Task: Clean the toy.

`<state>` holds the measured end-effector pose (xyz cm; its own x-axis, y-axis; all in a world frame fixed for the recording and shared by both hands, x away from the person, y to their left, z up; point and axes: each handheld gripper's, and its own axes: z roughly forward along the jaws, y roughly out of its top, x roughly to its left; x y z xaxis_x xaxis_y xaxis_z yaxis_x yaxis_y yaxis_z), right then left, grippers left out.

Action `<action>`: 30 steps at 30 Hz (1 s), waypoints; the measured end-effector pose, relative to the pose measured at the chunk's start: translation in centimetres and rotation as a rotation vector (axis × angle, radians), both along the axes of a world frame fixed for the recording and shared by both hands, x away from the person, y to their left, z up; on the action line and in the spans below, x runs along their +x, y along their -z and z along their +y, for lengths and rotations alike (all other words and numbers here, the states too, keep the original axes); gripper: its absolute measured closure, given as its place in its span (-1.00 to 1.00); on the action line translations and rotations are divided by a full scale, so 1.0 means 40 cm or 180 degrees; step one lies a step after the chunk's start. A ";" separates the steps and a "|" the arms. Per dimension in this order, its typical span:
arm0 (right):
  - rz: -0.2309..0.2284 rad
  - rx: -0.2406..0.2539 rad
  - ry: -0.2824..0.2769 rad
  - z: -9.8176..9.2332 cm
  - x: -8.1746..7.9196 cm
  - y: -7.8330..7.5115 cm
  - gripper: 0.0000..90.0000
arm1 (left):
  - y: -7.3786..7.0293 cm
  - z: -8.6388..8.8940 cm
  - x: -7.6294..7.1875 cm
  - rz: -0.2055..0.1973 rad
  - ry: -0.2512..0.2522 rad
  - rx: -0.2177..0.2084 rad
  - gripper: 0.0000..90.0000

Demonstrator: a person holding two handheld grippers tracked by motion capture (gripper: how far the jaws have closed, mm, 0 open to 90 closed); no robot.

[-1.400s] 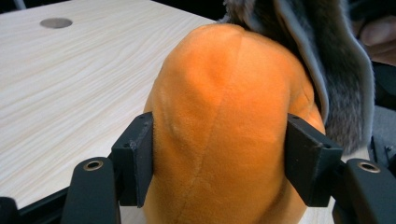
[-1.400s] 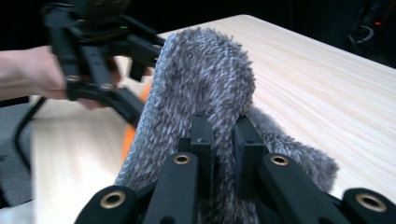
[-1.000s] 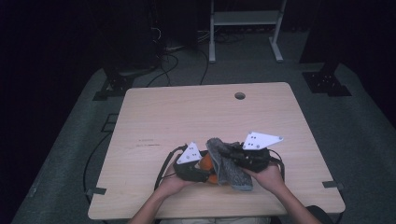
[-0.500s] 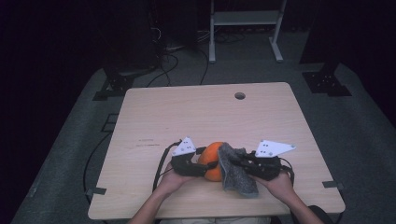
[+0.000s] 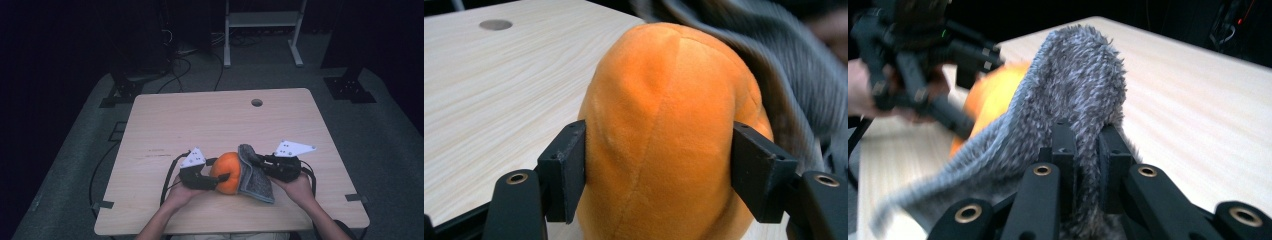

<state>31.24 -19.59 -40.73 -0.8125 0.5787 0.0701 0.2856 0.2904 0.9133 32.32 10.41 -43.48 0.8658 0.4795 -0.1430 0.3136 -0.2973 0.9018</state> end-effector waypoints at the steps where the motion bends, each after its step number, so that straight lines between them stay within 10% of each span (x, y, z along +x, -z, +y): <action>1: 0.0014 -0.0006 -0.0013 -0.002 -0.009 0.007 0.79 | -0.001 -0.004 0.000 -0.0007 -0.0019 0.0000 -0.32; 10: -0.0232 0.0058 -0.0260 0.063 -0.034 -0.041 0.79 | -0.008 -0.038 -0.032 -0.0331 0.0130 0.0275 -0.26; 22: 0.0147 0.0052 -0.0064 -0.026 -0.005 0.020 0.79 | -0.004 -0.018 -0.028 -0.0224 0.0186 0.0181 -0.32; 30: 0.0178 0.0095 -0.0146 -0.022 0.015 0.007 0.79 | -0.006 -0.068 -0.079 -0.0656 0.0534 0.0536 -0.24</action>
<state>31.84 -20.46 -40.99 -0.8325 0.5379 0.1327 0.3234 0.2773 0.9047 29.18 7.70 -43.23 0.9373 0.3296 0.1129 0.0633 -0.4799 0.8750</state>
